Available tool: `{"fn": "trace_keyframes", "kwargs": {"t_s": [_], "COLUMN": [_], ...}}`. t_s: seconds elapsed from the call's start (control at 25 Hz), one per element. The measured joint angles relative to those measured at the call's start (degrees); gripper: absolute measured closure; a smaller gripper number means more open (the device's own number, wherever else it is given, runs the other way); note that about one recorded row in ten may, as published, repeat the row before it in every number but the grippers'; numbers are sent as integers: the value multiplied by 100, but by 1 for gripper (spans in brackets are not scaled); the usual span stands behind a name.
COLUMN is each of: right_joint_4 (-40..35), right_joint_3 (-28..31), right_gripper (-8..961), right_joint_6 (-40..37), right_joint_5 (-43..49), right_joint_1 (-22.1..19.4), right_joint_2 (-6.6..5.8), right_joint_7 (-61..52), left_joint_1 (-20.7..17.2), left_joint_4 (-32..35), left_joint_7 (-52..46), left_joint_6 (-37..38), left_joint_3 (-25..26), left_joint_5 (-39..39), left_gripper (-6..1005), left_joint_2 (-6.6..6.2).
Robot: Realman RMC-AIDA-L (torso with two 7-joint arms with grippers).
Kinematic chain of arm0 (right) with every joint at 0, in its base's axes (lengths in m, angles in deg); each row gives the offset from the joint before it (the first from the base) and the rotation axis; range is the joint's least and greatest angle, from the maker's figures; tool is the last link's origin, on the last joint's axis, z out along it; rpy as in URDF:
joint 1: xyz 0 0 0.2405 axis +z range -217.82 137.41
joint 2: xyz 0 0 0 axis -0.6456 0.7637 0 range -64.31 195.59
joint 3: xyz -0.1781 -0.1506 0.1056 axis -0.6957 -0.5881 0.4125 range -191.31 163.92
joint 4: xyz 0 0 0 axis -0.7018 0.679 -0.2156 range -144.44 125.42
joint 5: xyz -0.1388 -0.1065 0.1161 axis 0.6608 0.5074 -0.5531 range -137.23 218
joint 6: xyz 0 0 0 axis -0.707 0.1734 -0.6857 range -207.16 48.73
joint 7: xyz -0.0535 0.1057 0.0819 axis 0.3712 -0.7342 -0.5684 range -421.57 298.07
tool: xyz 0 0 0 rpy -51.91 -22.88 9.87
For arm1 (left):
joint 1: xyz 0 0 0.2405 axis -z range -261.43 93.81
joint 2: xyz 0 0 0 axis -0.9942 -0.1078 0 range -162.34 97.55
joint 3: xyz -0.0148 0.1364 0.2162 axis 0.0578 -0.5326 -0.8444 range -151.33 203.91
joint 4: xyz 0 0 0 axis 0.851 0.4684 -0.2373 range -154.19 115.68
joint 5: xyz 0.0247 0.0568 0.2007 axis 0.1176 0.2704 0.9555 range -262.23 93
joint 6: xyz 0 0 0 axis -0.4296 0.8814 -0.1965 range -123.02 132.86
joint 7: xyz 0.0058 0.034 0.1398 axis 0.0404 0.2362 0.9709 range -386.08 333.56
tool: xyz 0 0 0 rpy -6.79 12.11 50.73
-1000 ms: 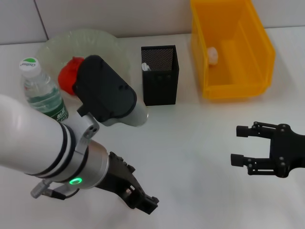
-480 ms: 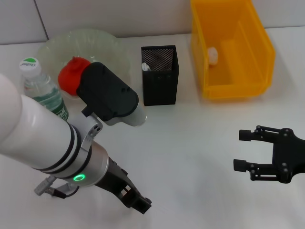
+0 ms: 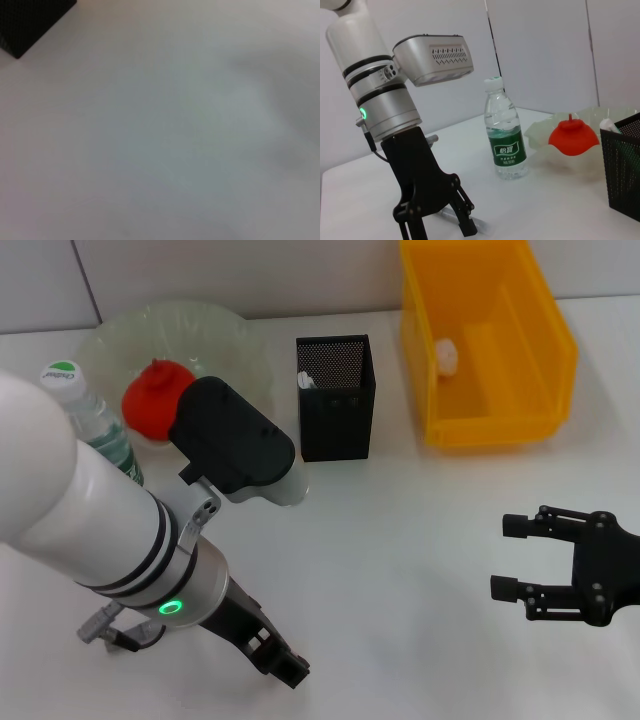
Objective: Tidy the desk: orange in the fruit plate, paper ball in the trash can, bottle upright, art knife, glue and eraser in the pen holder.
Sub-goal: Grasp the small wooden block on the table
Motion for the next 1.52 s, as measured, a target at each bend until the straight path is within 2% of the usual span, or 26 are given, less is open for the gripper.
{"fn": "trace_keyframes", "kwargs": {"t_s": [0.4, 0.64, 1.08, 1.16, 1.52], "right_joint_4": [5, 9, -15, -22, -36], "right_joint_3": [3, -3, 3, 3, 3], "right_gripper": [151, 151, 151, 151, 151], "right_joint_6": [4, 2, -29, -36, -49], "right_joint_5": [0, 0, -1, -1, -1], "right_joint_1": [10, 11, 16, 13, 19], "right_joint_2": [9, 9, 3, 6, 9], "right_joint_7": [-1, -10, -45, -46, -60], "left_joint_1": [74, 98, 106, 106, 106], "left_joint_4": [-244, -268, -229, -227, -154], "left_joint_7": [4, 5, 6, 5, 5], "left_joint_6": [-149, -178, -186, -177, -143], "left_joint_3": [-122, -294, -336, -340, -440], "left_joint_5": [20, 115, 154, 154, 154], "left_gripper": [129, 177, 296, 383, 474], "left_joint_2": [0, 0, 0, 0, 0]}}
